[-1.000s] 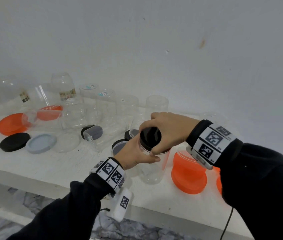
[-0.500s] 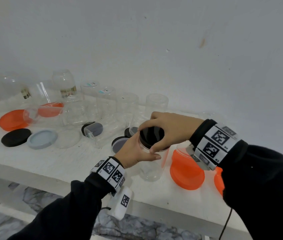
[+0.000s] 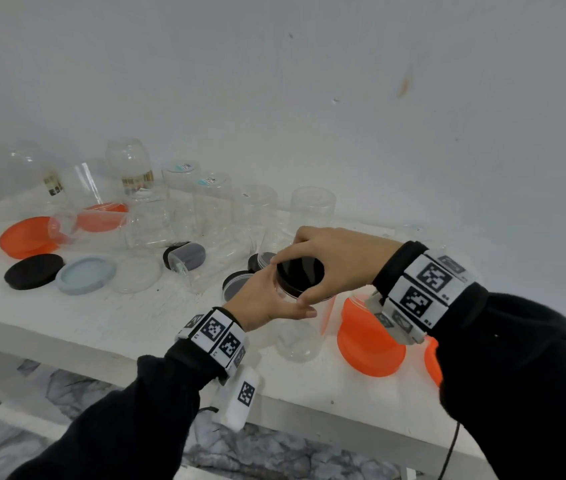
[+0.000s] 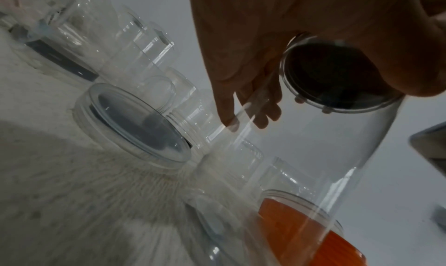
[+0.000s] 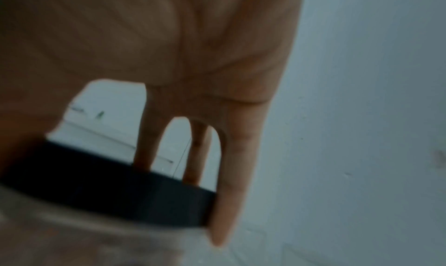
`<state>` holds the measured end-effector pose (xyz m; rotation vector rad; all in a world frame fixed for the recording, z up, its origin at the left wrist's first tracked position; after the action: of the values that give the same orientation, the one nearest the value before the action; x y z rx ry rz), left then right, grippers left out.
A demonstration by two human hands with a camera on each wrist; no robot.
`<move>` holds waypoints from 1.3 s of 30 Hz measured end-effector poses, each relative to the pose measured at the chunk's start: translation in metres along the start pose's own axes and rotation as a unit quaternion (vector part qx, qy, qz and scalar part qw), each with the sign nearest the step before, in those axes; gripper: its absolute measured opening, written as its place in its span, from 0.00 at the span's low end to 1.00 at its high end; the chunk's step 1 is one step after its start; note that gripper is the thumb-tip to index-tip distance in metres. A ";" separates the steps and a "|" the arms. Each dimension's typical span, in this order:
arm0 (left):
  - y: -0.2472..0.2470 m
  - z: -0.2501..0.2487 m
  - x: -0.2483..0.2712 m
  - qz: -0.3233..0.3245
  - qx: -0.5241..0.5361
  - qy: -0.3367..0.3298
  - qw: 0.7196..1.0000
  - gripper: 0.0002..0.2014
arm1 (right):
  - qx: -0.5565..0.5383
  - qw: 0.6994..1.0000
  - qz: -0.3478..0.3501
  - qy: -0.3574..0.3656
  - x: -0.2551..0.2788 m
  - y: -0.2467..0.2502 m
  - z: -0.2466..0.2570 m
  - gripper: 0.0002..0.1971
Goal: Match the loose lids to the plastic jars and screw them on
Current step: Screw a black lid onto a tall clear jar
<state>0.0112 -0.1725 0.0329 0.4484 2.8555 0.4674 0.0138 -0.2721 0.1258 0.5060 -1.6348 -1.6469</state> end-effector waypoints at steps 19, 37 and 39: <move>-0.009 0.002 0.007 -0.019 0.028 -0.001 0.999 0.39 | 0.022 0.997 -0.031 -0.064 -0.006 0.001 0.004 0.26; -0.008 0.005 0.008 -0.020 -0.002 0.004 1.000 0.37 | 0.054 0.993 -0.053 -0.093 -0.009 0.000 0.008 0.26; -0.008 0.006 0.008 -0.019 -0.001 0.001 1.000 0.38 | 0.074 0.987 -0.083 -0.115 -0.007 -0.003 0.008 0.28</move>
<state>0.0029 -0.1758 0.0234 0.3925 2.8604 0.4642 0.0118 -0.2615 0.1221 0.5561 -1.9407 -1.7664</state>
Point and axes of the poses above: each hand's wrist, its own x-axis away from the middle knuckle, its own y-axis out of the back of the hand, z = x × y, the point moved 5 cm from there along -x, towards the middle knuckle, and after that the axes turned 3 degrees about z, right-handed, at the moved point
